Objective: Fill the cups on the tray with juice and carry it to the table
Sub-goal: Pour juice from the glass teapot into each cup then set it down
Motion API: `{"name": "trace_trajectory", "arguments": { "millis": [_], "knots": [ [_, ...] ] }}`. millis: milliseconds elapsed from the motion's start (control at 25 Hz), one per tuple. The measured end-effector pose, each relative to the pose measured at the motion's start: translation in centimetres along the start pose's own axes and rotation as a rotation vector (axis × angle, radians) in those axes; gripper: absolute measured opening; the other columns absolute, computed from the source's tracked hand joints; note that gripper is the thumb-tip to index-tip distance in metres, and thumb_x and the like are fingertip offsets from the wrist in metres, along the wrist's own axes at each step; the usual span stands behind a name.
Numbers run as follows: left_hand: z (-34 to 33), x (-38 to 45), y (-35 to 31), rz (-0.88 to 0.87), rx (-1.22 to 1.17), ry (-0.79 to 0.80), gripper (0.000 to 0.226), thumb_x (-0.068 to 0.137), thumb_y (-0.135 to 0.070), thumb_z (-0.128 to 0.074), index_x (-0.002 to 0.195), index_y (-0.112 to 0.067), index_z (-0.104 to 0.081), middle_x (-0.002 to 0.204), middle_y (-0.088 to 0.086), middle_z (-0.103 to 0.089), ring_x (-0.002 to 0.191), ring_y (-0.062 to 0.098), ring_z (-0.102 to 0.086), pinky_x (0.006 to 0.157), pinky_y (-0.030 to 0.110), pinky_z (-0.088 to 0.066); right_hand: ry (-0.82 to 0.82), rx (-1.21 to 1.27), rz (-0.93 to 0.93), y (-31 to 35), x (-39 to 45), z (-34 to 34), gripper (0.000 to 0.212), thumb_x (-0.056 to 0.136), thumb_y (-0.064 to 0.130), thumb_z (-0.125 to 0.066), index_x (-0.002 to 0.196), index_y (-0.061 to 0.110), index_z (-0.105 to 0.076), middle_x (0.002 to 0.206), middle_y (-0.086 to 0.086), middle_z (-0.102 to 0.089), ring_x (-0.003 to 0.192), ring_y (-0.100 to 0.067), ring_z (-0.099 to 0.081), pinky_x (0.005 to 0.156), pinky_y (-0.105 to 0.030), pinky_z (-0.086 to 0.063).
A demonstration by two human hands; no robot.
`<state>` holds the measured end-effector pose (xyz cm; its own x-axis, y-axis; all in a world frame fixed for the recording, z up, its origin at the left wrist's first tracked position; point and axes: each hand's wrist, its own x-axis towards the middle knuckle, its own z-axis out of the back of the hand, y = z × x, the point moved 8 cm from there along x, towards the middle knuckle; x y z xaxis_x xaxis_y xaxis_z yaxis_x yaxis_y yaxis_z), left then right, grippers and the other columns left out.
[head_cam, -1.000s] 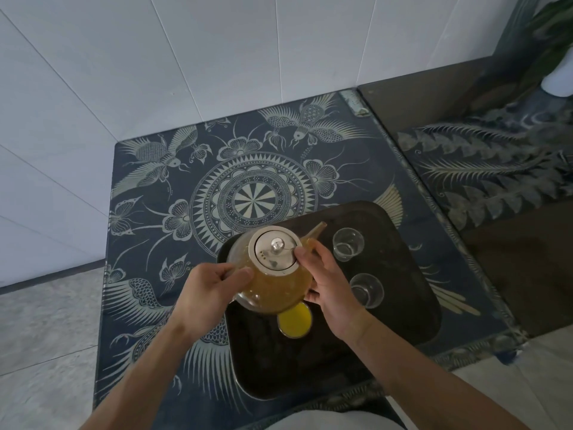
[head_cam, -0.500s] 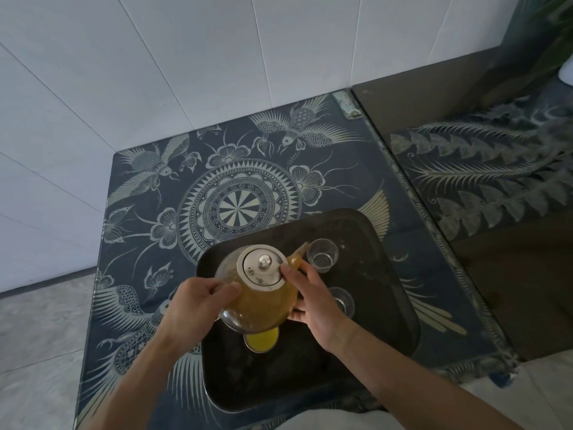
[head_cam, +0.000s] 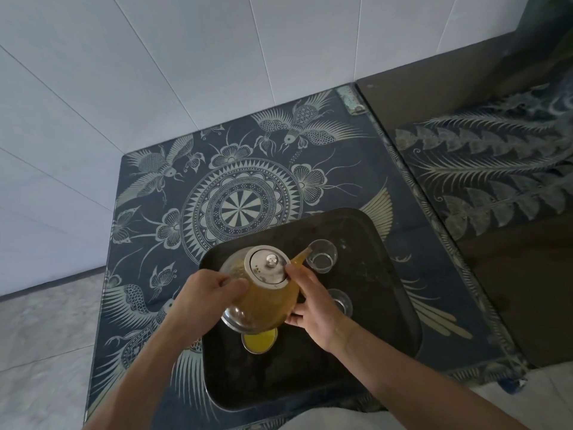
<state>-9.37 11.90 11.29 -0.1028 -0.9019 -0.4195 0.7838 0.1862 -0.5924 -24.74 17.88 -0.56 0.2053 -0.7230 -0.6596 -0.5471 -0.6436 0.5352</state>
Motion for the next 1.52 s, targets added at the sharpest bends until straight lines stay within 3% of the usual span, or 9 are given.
{"name": "trace_trajectory", "arguments": {
  "millis": [120,320,720,920,1080,1240,1360,1520],
  "knots": [
    [-0.2,0.3,-0.5,0.027,0.037,0.0,0.047,0.086,-0.03,-0.066,0.073,0.015,-0.061,0.04,-0.006,-0.034,0.041,0.01,-0.032,0.054,0.031,-0.034,0.008,0.028,-0.011,-0.2,0.2,0.2,0.075,0.069,0.06,-0.072,0.137,0.036,-0.053,0.131,0.001,-0.068,0.12,-0.031,-0.064,0.094,-0.046,-0.051],
    [-0.5,0.6,-1.0,0.044,0.063,0.009,0.044,0.086,-0.03,-0.065,0.075,0.013,-0.065,0.05,0.003,-0.041,0.05,0.018,-0.037,0.056,0.032,-0.036,0.033,0.055,-0.025,-0.1,0.4,0.4,0.072,0.069,0.06,-0.07,0.134,0.035,-0.054,0.132,0.002,-0.066,0.121,-0.031,-0.062,0.095,-0.047,-0.05],
    [-0.1,0.5,-0.9,0.06,0.07,-0.02,0.04,0.085,-0.029,-0.066,0.08,0.01,-0.07,0.053,0.004,-0.048,0.049,0.016,-0.038,0.053,0.031,-0.036,0.068,0.052,-0.034,-0.5,0.9,0.3,0.071,0.071,0.06,-0.072,0.134,0.035,-0.055,0.132,0.002,-0.067,0.121,-0.031,-0.063,0.103,-0.05,-0.049],
    [0.3,0.1,-0.6,0.075,0.099,-0.029,0.041,0.086,-0.029,-0.066,0.072,0.009,-0.068,0.04,-0.004,-0.038,0.038,0.007,-0.031,0.046,0.025,-0.032,0.094,0.035,-0.041,-0.9,1.0,-0.2,0.071,0.071,0.061,-0.072,0.135,0.035,-0.054,0.133,0.003,-0.067,0.122,-0.031,-0.063,0.105,-0.051,-0.047],
    [0.8,-0.3,-0.5,0.073,0.106,-0.039,0.042,0.086,-0.03,-0.066,0.072,0.01,-0.067,0.045,-0.002,-0.042,0.043,0.01,-0.036,0.046,0.024,-0.033,0.112,0.023,-0.048,-1.4,1.4,-0.4,0.07,0.074,0.062,-0.073,0.137,0.036,-0.055,0.134,0.003,-0.068,0.122,-0.032,-0.064,0.113,-0.058,-0.042],
    [1.0,-0.7,-0.4,0.096,0.125,-0.035,0.043,0.087,-0.027,-0.066,0.067,0.011,-0.063,0.039,-0.004,-0.035,0.036,0.006,-0.028,0.038,0.017,-0.027,0.128,0.014,-0.057,-1.9,1.5,-0.7,0.072,0.073,0.065,-0.075,0.137,0.037,-0.056,0.134,0.003,-0.069,0.123,-0.032,-0.064,0.113,-0.058,-0.042],
    [1.2,-1.0,-0.4,0.109,0.136,-0.036,0.045,0.086,-0.027,-0.066,0.06,0.009,-0.058,0.036,-0.004,-0.034,0.036,0.006,-0.028,0.04,0.02,-0.028,0.141,0.012,-0.06,-2.0,1.4,-0.9,0.073,0.072,0.066,-0.075,0.137,0.037,-0.055,0.134,0.003,-0.068,0.123,-0.032,-0.064,0.113,-0.058,-0.042],
    [1.4,-1.2,-0.2,0.119,0.144,-0.039,0.043,0.085,-0.031,-0.067,0.067,0.009,-0.065,0.041,-0.003,-0.039,0.039,0.009,-0.033,0.044,0.025,-0.032,0.152,0.01,-0.069,-2.4,1.4,-1.0,0.074,0.072,0.065,-0.074,0.138,0.037,-0.054,0.135,0.003,-0.068,0.124,-0.033,-0.063,0.113,-0.059,-0.042]
  ]
}}
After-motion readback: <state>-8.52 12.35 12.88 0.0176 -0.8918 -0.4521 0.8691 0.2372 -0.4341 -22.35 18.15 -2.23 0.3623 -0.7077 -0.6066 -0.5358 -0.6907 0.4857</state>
